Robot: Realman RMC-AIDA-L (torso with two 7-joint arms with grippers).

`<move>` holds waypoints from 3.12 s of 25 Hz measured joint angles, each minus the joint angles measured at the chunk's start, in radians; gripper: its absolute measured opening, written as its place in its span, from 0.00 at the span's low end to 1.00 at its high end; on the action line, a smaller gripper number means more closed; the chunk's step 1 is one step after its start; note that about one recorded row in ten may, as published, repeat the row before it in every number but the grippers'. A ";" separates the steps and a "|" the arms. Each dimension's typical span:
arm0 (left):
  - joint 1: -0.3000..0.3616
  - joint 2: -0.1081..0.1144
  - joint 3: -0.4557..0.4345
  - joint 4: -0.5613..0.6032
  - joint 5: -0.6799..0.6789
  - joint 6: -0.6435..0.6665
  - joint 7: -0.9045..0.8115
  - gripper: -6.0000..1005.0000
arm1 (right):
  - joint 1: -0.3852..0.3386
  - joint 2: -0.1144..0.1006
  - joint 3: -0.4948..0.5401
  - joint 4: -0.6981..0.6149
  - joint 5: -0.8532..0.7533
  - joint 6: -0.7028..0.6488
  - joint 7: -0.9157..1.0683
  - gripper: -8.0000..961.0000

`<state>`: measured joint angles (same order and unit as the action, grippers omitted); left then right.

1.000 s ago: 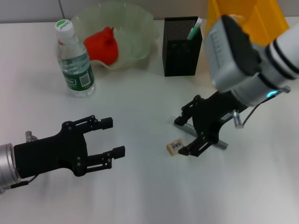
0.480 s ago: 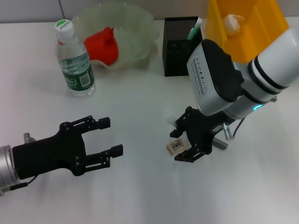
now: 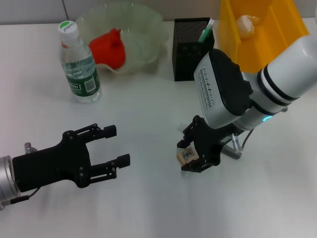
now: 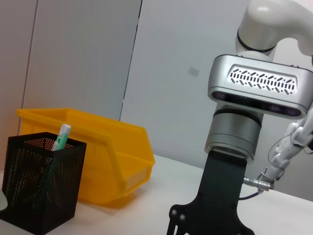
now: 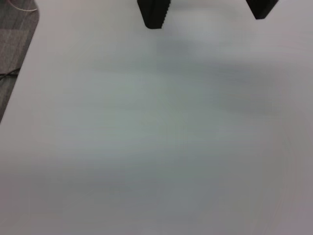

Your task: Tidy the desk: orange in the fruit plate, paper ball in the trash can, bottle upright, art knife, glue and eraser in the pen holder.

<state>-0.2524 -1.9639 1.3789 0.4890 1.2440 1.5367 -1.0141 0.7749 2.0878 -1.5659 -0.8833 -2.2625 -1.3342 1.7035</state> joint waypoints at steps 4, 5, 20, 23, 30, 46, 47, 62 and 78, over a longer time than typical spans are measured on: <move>0.000 0.000 0.000 0.000 0.000 0.001 -0.001 0.77 | -0.001 0.000 -0.001 0.001 0.000 0.005 0.005 0.50; 0.000 0.000 0.000 0.000 0.000 0.001 -0.001 0.77 | -0.001 0.000 -0.001 0.001 0.000 0.005 0.005 0.46; 0.001 0.000 -0.016 -0.006 -0.007 0.015 0.001 0.77 | 0.002 0.000 -0.002 0.023 -0.008 0.019 0.009 0.36; 0.001 0.000 -0.028 -0.006 -0.005 0.023 0.000 0.77 | 0.002 -0.001 0.003 0.023 -0.005 0.019 0.010 0.36; 0.001 -0.001 -0.029 -0.006 -0.004 0.026 -0.002 0.77 | 0.002 -0.006 0.036 -0.013 -0.003 -0.022 0.064 0.27; 0.004 -0.014 -0.102 -0.020 -0.002 0.019 0.009 0.77 | 0.022 -0.046 0.451 -0.350 -0.063 -0.225 0.480 0.27; 0.006 -0.017 -0.113 -0.022 -0.002 0.018 0.014 0.77 | 0.025 -0.046 0.470 -0.352 -0.079 -0.207 0.501 0.27; 0.013 -0.043 -0.170 -0.024 -0.001 -0.035 0.054 0.77 | 0.069 -0.008 0.465 -0.266 -0.250 0.075 0.635 0.29; 0.007 -0.042 -0.169 -0.024 -0.001 -0.030 0.055 0.77 | 0.130 -0.006 0.392 -0.090 -0.250 0.272 0.640 0.32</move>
<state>-0.2454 -2.0064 1.2103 0.4647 1.2425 1.5063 -0.9587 0.9045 2.0817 -1.1739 -0.9737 -2.5121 -1.0621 2.3435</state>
